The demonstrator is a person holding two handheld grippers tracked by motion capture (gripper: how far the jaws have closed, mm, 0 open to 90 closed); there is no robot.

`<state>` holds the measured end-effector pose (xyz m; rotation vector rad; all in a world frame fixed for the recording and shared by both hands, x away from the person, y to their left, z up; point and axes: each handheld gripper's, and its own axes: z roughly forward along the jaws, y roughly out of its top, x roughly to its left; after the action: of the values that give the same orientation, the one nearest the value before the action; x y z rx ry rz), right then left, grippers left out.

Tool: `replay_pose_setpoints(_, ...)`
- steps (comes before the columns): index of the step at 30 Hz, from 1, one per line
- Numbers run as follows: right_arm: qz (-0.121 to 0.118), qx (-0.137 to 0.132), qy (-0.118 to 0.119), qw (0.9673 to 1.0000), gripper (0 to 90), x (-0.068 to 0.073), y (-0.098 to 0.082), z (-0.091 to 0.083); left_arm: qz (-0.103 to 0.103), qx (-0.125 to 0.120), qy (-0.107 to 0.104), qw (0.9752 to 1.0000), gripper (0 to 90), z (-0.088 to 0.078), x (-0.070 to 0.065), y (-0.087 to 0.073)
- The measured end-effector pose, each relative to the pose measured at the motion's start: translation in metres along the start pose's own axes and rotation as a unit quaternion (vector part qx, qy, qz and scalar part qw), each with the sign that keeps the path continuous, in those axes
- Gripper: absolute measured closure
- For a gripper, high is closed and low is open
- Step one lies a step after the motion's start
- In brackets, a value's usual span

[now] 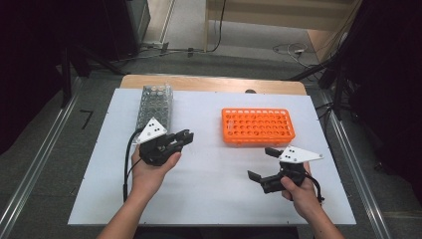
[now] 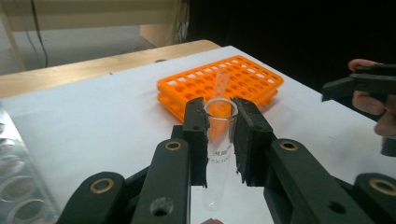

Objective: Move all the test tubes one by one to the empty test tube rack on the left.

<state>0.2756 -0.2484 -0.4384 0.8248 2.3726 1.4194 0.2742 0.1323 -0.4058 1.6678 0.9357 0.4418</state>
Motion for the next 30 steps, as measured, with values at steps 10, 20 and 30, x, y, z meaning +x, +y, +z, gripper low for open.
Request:
replay_pose_setpoints(10, 0.014, -0.01, -0.028, 0.9995, 0.0, -0.014, -0.011, -0.024, -0.012, -0.006, 0.033, 0.9994, 75.9, -0.006, 0.024, 0.015)
replay_pose_setpoints(20, 0.027, -0.004, -0.052, 0.9983, 0.0, -0.022, -0.032, -0.046, -0.027, -0.006, 0.078, 0.9966, 75.8, -0.005, 0.048, 0.02)
replay_pose_setpoints(30, 0.044, -0.003, -0.061, 0.9972, 0.0, -0.035, -0.045, -0.053, -0.03, -0.005, 0.101, 0.9944, 75.8, 0.007, 0.066, 0.028)
